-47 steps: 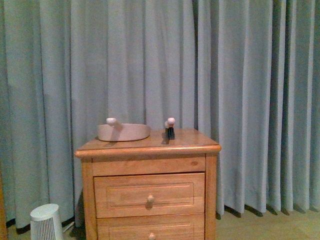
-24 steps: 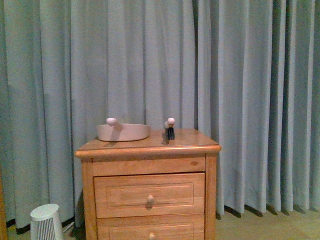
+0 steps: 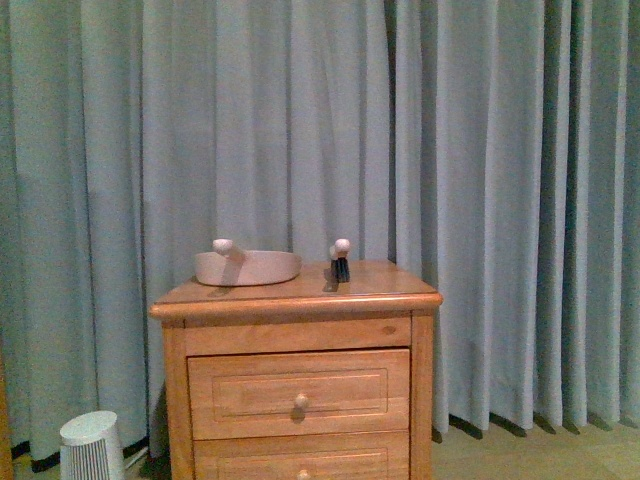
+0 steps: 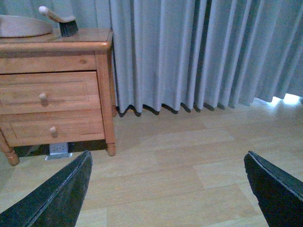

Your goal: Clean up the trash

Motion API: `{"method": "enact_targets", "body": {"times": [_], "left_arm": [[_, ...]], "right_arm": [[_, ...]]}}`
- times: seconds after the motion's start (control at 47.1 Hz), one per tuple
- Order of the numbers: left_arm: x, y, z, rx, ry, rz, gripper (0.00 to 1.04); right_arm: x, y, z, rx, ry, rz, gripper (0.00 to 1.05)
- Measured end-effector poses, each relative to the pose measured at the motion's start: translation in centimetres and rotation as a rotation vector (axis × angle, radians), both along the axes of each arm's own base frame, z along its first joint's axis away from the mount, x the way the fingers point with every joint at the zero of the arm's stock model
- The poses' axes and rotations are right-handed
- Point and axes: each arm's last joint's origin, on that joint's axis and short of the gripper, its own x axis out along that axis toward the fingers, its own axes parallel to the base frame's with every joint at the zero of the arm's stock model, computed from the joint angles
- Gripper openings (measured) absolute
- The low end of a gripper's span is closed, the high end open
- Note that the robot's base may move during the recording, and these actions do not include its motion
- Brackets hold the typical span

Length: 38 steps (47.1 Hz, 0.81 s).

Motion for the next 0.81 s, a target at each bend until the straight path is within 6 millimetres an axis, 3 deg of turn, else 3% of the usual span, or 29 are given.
{"method": "enact_targets", "body": {"times": [0.807], "left_arm": [[0.0, 0.0, 0.0, 0.0, 0.0, -0.001, 0.97]], "right_arm": [[0.0, 0.0, 0.0, 0.0, 0.0, 0.0, 0.97]]}}
